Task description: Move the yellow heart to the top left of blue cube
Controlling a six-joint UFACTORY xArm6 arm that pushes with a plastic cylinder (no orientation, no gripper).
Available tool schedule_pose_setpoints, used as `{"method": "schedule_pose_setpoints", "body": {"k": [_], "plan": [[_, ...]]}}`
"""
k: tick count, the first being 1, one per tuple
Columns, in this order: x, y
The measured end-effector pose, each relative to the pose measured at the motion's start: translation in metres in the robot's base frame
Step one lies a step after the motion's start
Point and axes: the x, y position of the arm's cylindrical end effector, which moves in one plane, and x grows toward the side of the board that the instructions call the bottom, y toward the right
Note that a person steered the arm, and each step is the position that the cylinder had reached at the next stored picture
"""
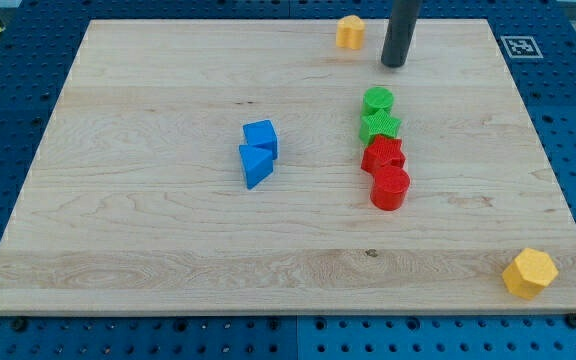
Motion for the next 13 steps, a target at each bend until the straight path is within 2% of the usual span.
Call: {"method": "schedule_pose_setpoints", "body": {"k": [1, 2, 3, 5, 7, 9, 10, 11, 13], "plan": [[-0.058, -0.021], [-0.071, -0.063], [-0.065, -0.093], [-0.071, -0.057], [-0.036, -0.020], [0.014, -0.021], [0.014, -0.024], [-0.005, -0.052], [-0.017, -0.052]]}}
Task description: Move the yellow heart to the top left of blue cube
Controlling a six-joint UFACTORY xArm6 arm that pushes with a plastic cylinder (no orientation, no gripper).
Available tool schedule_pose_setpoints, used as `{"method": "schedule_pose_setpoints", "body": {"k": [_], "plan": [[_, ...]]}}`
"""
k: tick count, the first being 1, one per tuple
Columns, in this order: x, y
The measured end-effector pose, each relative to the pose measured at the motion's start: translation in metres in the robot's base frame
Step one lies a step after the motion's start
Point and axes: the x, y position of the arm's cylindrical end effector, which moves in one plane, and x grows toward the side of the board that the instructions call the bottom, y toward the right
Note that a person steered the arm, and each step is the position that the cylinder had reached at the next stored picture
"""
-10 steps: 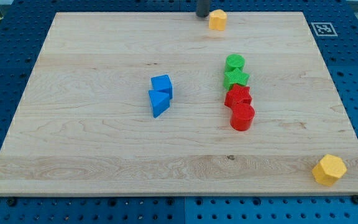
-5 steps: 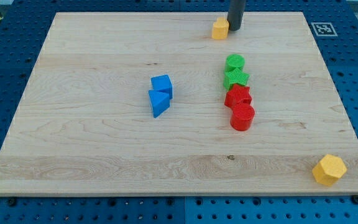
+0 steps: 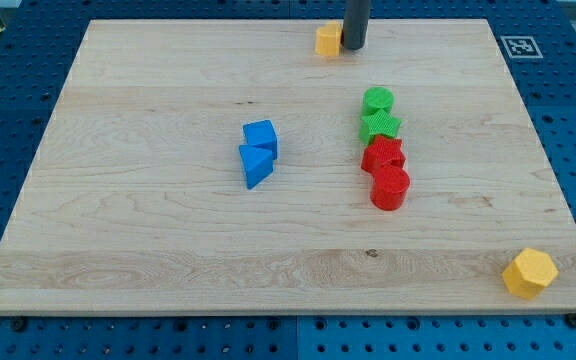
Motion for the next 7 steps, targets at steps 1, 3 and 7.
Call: {"method": "schedule_pose_setpoints", "body": {"k": [1, 3, 7], "plan": [[-0.001, 0.000], [-0.024, 0.000], [-0.026, -0.013]]}}
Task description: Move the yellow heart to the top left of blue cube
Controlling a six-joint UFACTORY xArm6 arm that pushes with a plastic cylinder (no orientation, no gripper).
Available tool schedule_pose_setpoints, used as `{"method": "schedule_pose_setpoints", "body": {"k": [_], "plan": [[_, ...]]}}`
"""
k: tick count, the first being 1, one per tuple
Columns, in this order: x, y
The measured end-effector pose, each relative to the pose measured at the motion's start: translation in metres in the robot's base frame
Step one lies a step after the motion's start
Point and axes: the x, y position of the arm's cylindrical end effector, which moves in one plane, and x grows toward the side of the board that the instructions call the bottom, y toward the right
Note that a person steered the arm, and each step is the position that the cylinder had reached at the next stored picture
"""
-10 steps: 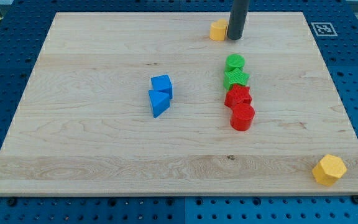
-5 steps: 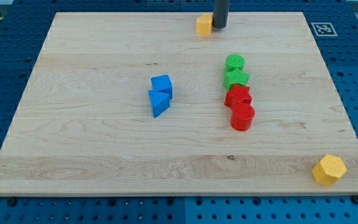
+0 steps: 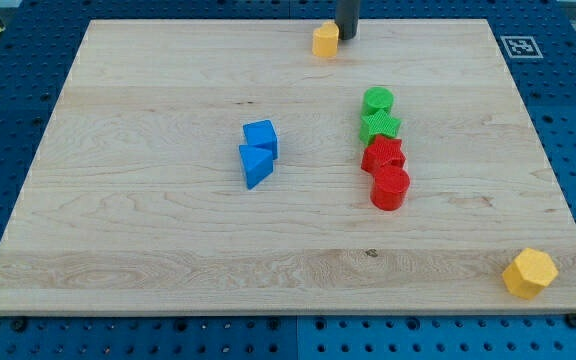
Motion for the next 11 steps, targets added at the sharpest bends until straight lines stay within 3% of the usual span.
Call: {"method": "schedule_pose_setpoints", "body": {"k": [2, 5, 11], "plan": [[0.024, -0.011], [0.026, -0.059], [0.064, -0.091]]}}
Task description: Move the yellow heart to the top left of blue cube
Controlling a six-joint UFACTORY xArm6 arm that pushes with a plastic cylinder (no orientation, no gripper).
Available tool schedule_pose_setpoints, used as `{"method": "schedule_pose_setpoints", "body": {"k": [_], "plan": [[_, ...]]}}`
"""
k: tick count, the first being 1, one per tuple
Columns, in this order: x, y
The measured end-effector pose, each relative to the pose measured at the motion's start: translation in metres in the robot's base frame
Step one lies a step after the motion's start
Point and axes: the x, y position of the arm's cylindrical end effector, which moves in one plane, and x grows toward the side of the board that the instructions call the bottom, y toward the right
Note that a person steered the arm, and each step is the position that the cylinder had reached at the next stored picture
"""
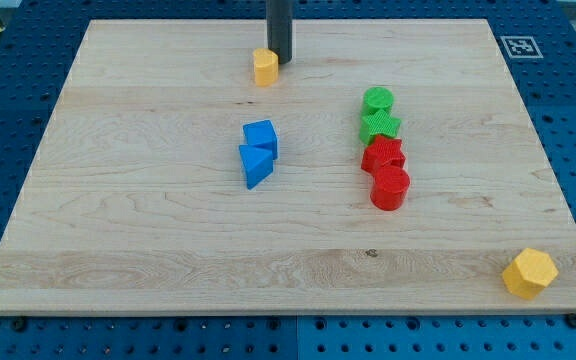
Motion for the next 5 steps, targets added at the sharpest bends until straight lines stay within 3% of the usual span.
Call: {"method": "schedule_pose_setpoints", "body": {"k": [5], "plan": [[0.016, -0.006]]}}
